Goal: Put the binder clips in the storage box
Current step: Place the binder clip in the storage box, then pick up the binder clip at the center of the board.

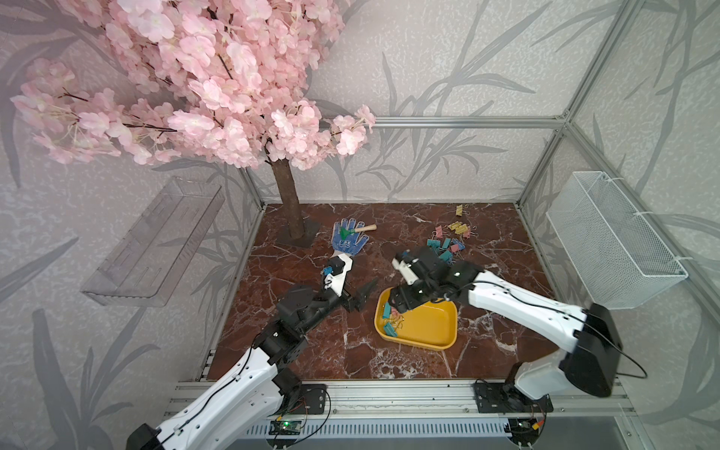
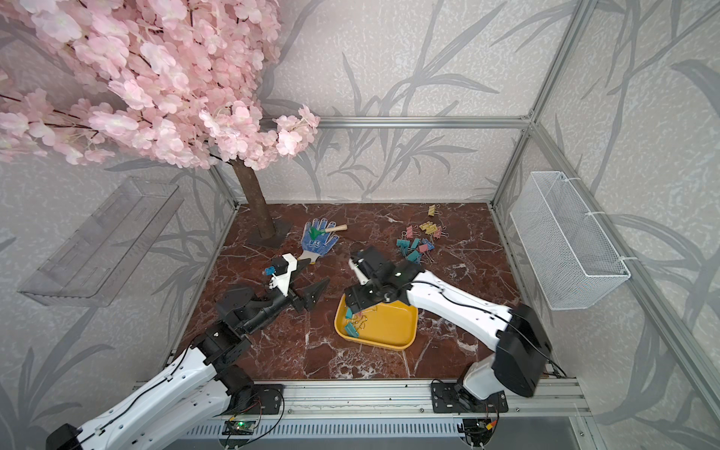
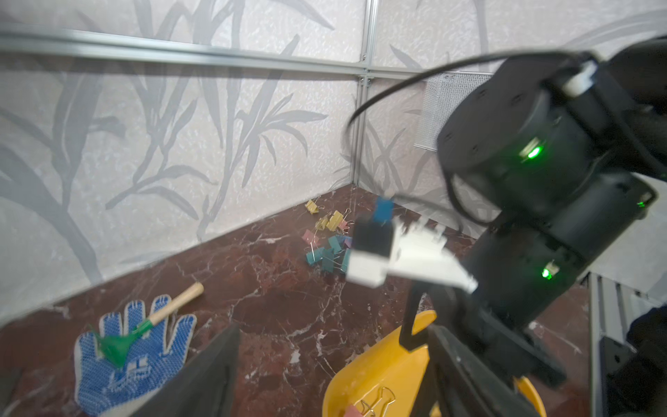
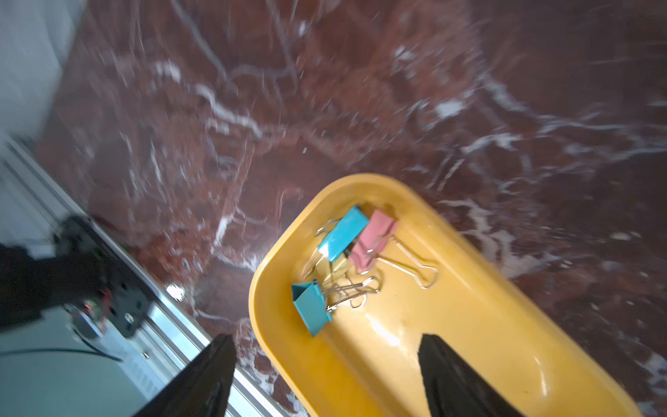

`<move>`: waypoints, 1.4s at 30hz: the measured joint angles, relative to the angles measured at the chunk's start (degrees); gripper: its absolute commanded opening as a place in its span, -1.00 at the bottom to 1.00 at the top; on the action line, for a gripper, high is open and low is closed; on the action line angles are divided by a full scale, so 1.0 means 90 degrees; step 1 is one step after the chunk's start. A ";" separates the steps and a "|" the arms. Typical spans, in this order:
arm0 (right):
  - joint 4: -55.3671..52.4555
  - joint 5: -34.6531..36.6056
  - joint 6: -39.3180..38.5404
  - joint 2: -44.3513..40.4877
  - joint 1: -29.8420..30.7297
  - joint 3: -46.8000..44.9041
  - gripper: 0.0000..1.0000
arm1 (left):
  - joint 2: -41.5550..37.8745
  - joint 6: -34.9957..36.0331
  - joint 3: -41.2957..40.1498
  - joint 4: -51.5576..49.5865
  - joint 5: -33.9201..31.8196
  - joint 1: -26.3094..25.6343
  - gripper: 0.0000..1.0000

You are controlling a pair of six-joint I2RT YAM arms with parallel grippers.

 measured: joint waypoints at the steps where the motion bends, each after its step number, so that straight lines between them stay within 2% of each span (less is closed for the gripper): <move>1: 0.0226 -0.0005 0.0187 -0.0651 -0.0520 -0.0398 0.87 | 0.0359 -0.0313 0.0342 -0.0097 -0.0304 -0.0189 0.34; 2: 0.0367 0.0058 0.0340 -0.1214 -0.1003 -0.0709 0.97 | 0.0675 -0.0544 0.0624 -0.0155 -0.0493 -0.0355 0.28; 5: 0.0432 0.0085 0.0716 -0.2599 -0.2135 -0.1319 0.99 | 0.1940 -0.1297 0.1486 -0.0114 -0.1127 -0.0969 0.14; 7: 0.0323 -0.0080 0.0826 -0.3084 -0.2625 -0.1387 0.99 | 0.2907 -0.1639 0.1999 -0.0080 -0.1428 -0.1304 0.06; 10: 0.0170 -0.0209 0.0930 -0.3279 -0.3072 -0.1387 0.99 | 0.4609 -0.1987 0.3179 -0.0384 -0.1661 -0.1581 -0.12; 16: -0.0194 -0.0316 0.1440 -0.3509 -0.3439 -0.1656 0.99 | 0.7560 -0.2460 0.5945 -0.1406 -0.1807 -0.1673 -0.21; 21: -0.0469 -0.0515 0.1809 -0.3874 -0.3456 -0.1727 0.99 | 0.9437 -0.2705 0.8201 -0.2557 -0.1804 -0.1661 -0.26; 24: -0.0614 -0.0651 0.2035 -0.4172 -0.3463 -0.1870 0.99 | 1.0438 -0.2868 0.9590 -0.3283 -0.1902 -0.1615 -0.46; 26: -0.0733 -0.0721 0.2120 -0.4323 -0.3463 -0.1970 0.99 | 1.0853 -0.2992 1.0122 -0.3648 -0.1970 -0.1591 -0.54; 29: -0.0928 -0.0794 0.2181 -0.4461 -0.3468 -0.2035 0.99 | 1.1062 -0.3101 1.0239 -0.3976 -0.2050 -0.1542 -0.54; 36: -0.1229 -0.0947 0.2091 -0.4483 -0.3475 -0.2028 0.99 | 1.1120 -0.3291 1.0239 -0.4192 -0.2169 -0.1413 -0.35; 42: -0.1353 -0.1103 0.2042 -0.4454 -0.3487 -0.2025 0.99 | 1.1120 -0.3283 1.0236 -0.4316 -0.2455 -0.1365 -0.31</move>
